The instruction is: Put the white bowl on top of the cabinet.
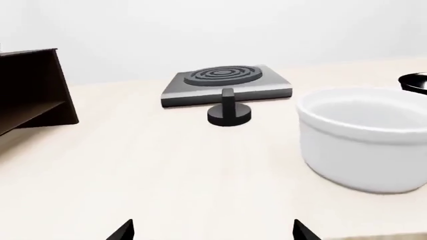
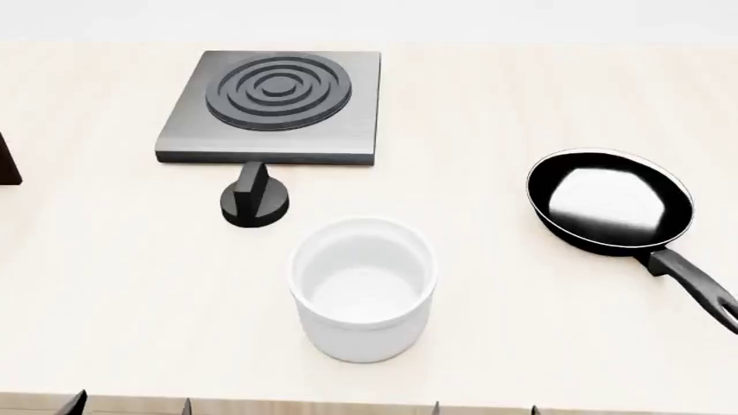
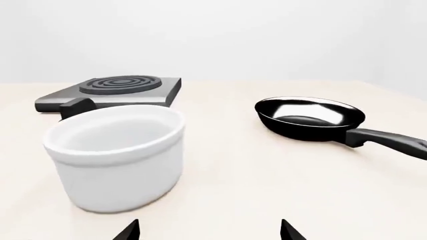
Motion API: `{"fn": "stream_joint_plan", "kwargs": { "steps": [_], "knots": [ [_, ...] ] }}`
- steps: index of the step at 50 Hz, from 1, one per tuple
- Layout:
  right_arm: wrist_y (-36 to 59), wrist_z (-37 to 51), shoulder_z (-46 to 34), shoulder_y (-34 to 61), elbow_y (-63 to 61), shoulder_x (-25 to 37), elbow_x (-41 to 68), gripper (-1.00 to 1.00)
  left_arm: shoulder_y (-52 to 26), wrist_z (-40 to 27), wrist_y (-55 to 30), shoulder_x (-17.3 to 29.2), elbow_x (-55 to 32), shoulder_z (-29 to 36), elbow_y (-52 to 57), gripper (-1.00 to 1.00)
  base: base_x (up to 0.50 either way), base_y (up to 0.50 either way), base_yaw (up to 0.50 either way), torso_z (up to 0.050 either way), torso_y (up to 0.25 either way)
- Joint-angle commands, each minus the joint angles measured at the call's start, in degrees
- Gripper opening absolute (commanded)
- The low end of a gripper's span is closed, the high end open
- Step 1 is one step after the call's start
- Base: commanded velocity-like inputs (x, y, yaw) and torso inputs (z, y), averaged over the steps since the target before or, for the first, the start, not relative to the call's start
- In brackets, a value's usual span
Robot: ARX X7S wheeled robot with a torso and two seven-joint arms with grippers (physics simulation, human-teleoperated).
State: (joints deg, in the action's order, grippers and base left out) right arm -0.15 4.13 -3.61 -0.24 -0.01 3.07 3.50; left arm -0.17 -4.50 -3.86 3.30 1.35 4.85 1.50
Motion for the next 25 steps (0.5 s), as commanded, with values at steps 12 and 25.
{"fn": "stream_joint_plan", "kwargs": {
  "steps": [12, 25],
  "knots": [
    [-1.08, -2.52, 2.59, -0.18, 0.41, -2.55, -4.17, 1.00, 0.42, 3.36, -1.33, -1.81, 6.21, -0.55, 0.81, 1.00, 0.00, 0.00, 0.00, 0.000, 0.000],
    [-0.92, -0.59, 0.68, 0.04, 0.42, -1.02, -2.72, 1.00, -0.33, 2.00, -3.61, -0.92, 5.63, 1.05, 0.65, 1.00, 0.00, 0.00, 0.00, 0.000, 0.000]
  ]
}}
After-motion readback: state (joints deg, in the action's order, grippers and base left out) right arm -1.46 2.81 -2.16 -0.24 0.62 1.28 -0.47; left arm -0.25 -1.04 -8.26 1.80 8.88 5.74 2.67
